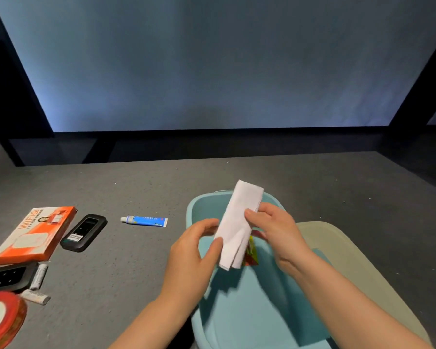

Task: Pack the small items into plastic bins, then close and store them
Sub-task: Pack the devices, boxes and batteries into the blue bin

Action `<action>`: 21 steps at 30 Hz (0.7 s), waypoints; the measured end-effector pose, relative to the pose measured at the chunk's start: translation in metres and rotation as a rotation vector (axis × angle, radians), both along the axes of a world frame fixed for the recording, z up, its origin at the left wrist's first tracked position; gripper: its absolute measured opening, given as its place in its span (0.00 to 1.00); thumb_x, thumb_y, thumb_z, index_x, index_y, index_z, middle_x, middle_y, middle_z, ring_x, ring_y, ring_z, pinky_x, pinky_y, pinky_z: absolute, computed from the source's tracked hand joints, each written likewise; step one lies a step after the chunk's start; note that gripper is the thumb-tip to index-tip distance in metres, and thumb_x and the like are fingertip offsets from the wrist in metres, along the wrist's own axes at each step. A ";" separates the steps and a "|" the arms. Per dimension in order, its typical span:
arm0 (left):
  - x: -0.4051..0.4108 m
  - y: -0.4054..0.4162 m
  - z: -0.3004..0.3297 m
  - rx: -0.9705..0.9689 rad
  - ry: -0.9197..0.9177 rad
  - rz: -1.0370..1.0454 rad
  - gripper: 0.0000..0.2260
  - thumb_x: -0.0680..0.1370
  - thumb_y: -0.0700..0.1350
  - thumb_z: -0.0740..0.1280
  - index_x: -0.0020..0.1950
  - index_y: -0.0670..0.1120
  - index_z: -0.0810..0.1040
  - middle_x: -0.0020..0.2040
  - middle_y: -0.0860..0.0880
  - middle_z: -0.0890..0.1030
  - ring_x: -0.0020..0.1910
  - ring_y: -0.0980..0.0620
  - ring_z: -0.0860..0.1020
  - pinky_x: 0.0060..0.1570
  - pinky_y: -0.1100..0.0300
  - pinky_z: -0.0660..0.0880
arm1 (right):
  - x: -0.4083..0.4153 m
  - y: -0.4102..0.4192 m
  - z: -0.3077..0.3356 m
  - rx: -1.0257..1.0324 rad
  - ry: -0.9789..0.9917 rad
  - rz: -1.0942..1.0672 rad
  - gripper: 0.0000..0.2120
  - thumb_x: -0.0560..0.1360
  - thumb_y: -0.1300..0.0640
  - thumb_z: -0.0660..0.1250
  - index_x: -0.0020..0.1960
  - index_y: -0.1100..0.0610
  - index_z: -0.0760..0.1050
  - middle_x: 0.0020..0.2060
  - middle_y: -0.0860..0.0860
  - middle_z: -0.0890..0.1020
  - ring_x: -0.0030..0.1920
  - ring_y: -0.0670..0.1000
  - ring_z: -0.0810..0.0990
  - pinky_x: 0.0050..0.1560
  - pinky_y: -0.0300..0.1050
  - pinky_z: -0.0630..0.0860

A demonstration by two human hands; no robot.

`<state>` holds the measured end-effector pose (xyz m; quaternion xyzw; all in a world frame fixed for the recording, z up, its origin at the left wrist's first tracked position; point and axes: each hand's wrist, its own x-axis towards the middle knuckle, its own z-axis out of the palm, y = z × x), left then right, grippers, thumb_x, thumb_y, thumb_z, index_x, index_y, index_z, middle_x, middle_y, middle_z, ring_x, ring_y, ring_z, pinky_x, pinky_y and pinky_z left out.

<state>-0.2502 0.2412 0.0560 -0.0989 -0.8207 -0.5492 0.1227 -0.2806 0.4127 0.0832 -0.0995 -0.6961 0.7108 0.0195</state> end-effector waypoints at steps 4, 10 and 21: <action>0.005 -0.012 -0.013 -0.168 -0.035 0.027 0.24 0.73 0.42 0.71 0.66 0.55 0.70 0.68 0.62 0.67 0.70 0.62 0.62 0.69 0.62 0.59 | -0.016 0.018 0.009 0.634 0.243 -0.036 0.03 0.76 0.61 0.66 0.47 0.56 0.78 0.41 0.47 0.82 0.40 0.45 0.79 0.40 0.41 0.75; 0.005 -0.018 -0.018 -0.140 -0.159 0.000 0.29 0.77 0.40 0.64 0.75 0.53 0.59 0.74 0.64 0.55 0.73 0.65 0.54 0.70 0.65 0.52 | -0.048 0.012 -0.015 1.547 0.379 0.307 0.04 0.76 0.60 0.60 0.43 0.54 0.72 0.40 0.51 0.77 0.46 0.56 0.74 0.39 0.49 0.63; 0.009 -0.022 -0.024 -0.071 -0.196 0.034 0.27 0.78 0.41 0.62 0.74 0.59 0.59 0.74 0.66 0.57 0.72 0.69 0.54 0.72 0.62 0.54 | -0.079 -0.016 -0.051 1.688 0.416 0.467 0.15 0.70 0.68 0.63 0.54 0.55 0.69 0.45 0.52 0.78 0.45 0.57 0.77 0.36 0.47 0.63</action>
